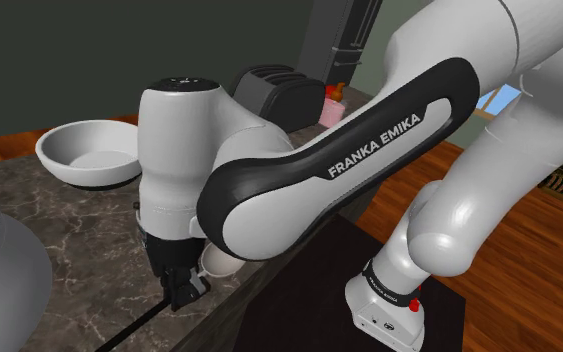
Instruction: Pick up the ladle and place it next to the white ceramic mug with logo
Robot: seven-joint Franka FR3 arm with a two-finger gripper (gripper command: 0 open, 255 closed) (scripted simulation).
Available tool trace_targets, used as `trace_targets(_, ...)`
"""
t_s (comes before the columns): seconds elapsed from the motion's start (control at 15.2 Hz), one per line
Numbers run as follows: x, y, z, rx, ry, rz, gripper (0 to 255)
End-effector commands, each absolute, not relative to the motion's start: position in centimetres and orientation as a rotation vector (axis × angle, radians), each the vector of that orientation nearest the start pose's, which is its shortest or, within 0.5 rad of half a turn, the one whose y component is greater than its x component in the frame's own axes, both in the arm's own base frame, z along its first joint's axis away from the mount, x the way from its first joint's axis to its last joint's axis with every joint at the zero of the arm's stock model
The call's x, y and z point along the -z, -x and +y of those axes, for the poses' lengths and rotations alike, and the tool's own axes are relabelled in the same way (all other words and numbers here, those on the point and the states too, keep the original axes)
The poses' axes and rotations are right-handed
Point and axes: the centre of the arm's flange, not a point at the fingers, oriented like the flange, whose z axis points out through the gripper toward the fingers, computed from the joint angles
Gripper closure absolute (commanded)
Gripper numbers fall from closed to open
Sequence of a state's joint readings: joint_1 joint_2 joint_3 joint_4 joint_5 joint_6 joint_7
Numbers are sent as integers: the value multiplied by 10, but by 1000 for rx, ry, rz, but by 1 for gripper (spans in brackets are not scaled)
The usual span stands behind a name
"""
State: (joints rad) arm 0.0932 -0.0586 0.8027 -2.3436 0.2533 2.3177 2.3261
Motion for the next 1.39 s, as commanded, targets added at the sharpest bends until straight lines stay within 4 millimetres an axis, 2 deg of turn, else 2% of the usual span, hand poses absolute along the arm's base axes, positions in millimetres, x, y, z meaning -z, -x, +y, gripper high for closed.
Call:
trace_targets(0.0,-347,-309,394,-227,2172,2240,255)
trace_targets(0.4,-347,-309,394,-227,2172,2240,255)
trace_targets(0.46,-347,-309,394,-227,2172,2240,0)
trace_targets(0.79,-347,-309,394,-227,2172,2240,0)
trace_targets(1.06,-397,-314,388,-227,2172,2240,0)
trace_targets(1.32,-397,-314,388,-227,2172,2240,0)
